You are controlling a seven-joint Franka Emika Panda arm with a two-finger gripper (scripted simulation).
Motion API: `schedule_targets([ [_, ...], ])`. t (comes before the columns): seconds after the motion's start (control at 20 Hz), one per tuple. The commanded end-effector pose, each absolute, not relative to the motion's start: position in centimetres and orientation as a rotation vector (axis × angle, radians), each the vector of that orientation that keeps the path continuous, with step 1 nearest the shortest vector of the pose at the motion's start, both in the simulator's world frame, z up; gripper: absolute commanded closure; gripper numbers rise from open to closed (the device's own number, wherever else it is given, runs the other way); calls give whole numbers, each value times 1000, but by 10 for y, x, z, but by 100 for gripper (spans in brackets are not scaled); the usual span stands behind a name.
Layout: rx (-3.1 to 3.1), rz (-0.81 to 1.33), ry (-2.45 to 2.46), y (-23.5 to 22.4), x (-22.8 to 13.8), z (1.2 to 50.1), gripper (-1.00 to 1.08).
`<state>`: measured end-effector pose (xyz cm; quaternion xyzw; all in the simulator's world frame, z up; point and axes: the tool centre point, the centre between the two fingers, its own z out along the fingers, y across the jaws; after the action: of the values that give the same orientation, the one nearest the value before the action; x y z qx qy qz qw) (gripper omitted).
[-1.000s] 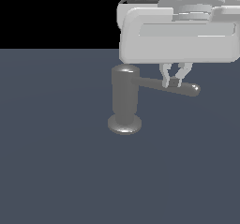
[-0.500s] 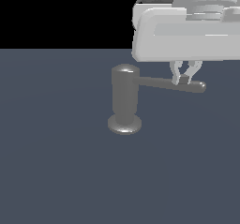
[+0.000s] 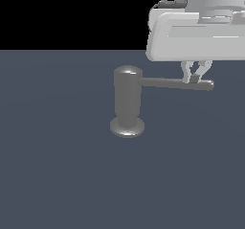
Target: Turn on the faucet by rotating a designated handle.
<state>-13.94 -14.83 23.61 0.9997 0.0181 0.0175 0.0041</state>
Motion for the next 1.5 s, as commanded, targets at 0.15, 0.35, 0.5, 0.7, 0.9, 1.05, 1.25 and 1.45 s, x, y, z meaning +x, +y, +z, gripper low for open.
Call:
schedule_targets([
  [0.15, 3132, 45, 65, -157, -123, 232, 108],
  [0.35, 3133, 40, 61, -166, -113, 231, 108],
  [0.5, 3134, 36, 58, -172, -106, 230, 108],
  [0.7, 3135, 31, 54, -180, -96, 229, 108],
  [0.9, 3136, 26, 51, -189, -87, 227, 108],
  [1.05, 3137, 23, 48, -195, -80, 226, 108],
  [1.25, 3138, 18, 44, -203, -70, 225, 108],
  [1.45, 3139, 12, 41, -211, -61, 224, 108],
])
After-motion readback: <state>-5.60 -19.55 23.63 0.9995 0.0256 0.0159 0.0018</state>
